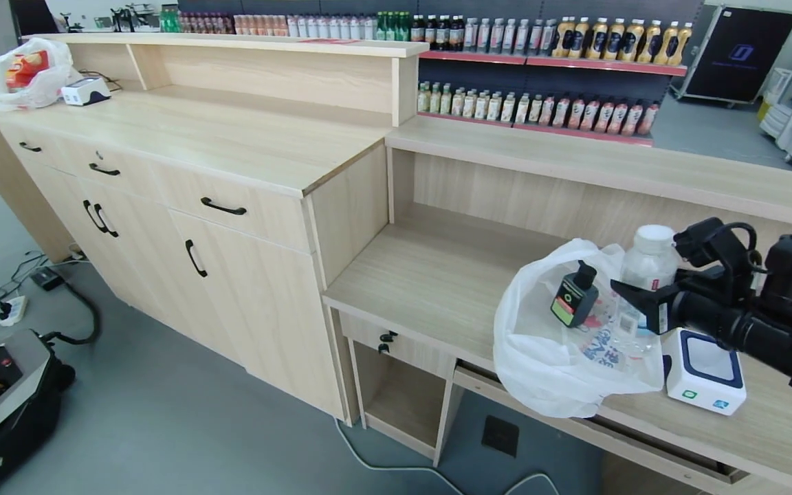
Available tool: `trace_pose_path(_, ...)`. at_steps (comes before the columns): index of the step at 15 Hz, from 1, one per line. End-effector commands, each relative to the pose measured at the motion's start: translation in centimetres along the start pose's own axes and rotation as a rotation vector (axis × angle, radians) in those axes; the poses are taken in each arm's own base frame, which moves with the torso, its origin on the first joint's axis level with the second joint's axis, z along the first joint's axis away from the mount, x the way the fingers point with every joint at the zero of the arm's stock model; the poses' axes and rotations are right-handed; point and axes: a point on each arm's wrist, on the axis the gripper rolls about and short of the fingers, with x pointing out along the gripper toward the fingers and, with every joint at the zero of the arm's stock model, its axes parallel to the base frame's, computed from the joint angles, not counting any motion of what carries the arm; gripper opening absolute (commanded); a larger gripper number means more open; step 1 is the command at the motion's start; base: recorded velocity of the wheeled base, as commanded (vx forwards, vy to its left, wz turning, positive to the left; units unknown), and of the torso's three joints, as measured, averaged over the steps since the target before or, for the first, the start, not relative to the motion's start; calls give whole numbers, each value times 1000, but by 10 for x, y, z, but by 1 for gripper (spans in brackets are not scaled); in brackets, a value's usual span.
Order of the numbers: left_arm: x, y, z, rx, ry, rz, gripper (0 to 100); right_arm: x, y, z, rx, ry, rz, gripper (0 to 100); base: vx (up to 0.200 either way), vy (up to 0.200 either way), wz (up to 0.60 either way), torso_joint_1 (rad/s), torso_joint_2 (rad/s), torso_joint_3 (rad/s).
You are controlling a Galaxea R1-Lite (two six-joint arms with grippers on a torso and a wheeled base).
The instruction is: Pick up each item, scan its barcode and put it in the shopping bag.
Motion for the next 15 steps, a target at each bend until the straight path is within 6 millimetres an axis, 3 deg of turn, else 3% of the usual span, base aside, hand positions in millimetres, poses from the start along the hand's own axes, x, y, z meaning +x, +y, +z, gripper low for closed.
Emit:
trace_pose_path(1, 0, 0, 0, 0, 0, 1, 0, 19, 3, -24, 18, 36, 0, 0, 0, 0, 0, 0, 0, 0)
trace_pose_path(7, 0, 0, 0, 0, 0, 1, 0, 51, 8, -73, 32, 78, -1, 0, 0, 0, 0, 0, 0, 0)
trace_pose_path(12, 0, 0, 0, 0, 0, 1, 0, 67, 11, -92, 44, 118, 16, 0, 0, 0, 0, 0, 0, 0)
trace_pose_path(15, 0, 0, 0, 0, 0, 1, 0, 67, 12, -94, 45, 123, 25, 0, 0, 0, 0, 0, 0, 0)
